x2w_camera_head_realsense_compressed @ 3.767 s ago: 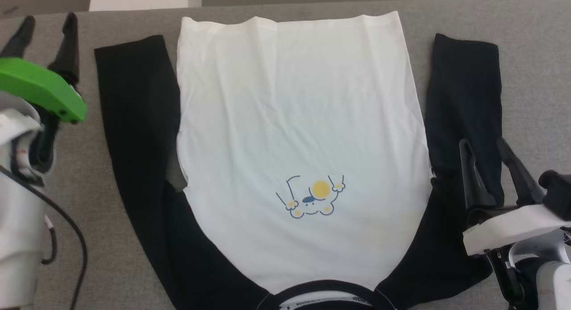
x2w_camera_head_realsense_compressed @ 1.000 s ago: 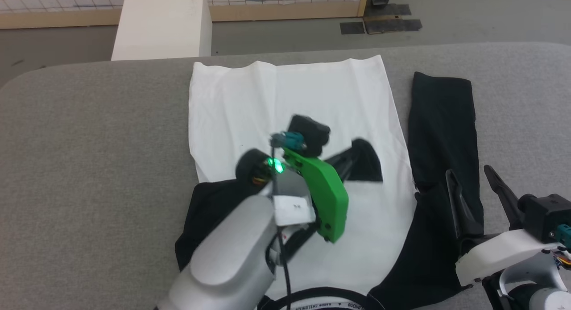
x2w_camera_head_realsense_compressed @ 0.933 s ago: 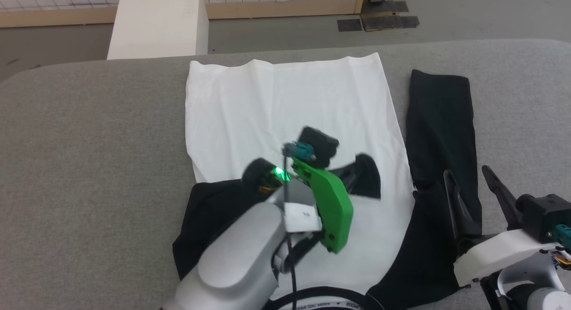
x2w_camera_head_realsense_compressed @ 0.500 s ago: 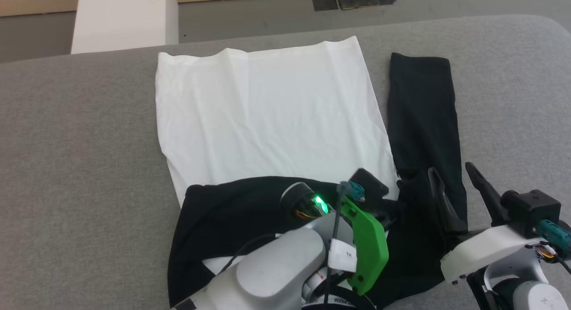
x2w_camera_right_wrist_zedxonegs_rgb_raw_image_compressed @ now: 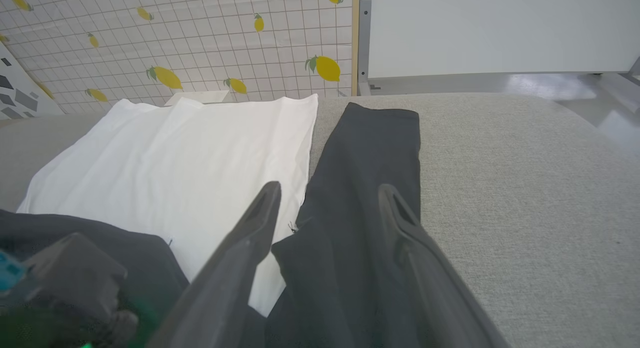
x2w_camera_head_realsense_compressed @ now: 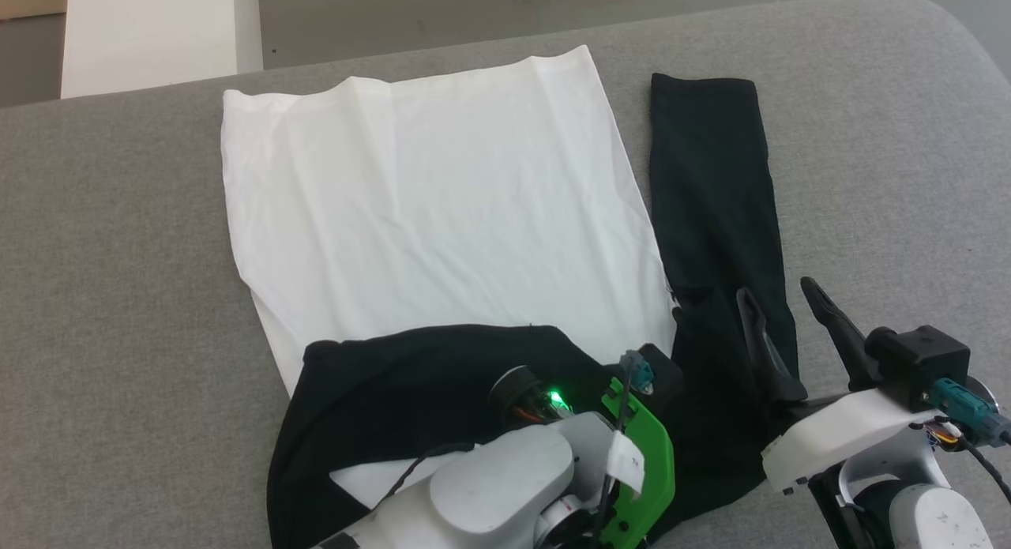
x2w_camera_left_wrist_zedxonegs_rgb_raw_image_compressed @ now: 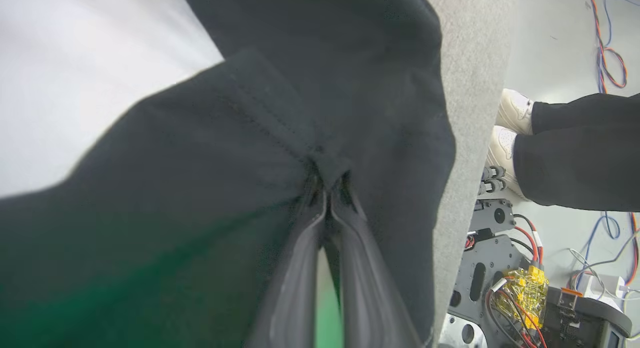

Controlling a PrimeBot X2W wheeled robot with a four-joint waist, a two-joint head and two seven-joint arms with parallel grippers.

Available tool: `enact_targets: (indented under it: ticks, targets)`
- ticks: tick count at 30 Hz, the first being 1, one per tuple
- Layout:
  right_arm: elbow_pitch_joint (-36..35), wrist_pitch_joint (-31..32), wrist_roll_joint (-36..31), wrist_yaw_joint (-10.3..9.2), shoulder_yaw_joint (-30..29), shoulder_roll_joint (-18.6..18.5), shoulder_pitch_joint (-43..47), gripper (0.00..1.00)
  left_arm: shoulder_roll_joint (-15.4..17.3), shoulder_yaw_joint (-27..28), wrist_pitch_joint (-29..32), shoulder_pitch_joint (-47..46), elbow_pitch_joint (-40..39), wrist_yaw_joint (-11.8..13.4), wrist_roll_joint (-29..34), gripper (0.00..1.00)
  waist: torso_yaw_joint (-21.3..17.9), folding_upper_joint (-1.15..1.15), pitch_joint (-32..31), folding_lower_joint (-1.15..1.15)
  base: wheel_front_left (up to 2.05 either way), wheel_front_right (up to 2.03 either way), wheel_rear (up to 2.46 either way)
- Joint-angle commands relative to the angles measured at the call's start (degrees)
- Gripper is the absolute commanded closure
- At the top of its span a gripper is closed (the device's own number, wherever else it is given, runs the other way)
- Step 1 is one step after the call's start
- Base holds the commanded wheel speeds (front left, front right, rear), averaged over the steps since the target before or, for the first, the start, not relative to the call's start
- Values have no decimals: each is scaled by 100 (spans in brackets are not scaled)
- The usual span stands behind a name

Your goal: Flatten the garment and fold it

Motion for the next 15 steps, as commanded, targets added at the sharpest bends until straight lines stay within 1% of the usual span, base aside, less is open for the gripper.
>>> enact_targets:
  ticks: [1,3,5,8,12,15]
  targets:
    - [17,-53,66,-9,0,16,-109,0,54,-60,200,63,107,-55,-38,0,25,42,-2,0,0,0,0]
    - [23,-62,69,-9,-43,17,-90,0,54,-65,413,74,93,-179,-68,0,86,42,-24,0,0,0,0]
    - [28,-61,70,-9,-81,17,-73,0,54,-67,401,55,-22,-235,-142,0,162,42,-63,0,0,0,0]
    - [14,-51,73,-9,-113,17,-66,0,54,51,-107,-35,-291,-177,-339,0,299,42,-149,0,0,0,0]
    - [-27,-6,38,-9,-204,17,-30,0,54,343,-873,-151,-626,-92,-595,0,512,42,-308,0,0,0,0]
    - [-89,42,-3,-9,-286,18,24,0,53,684,-1577,-208,-756,61,-614,0,672,42,-424,0,0,0,0]
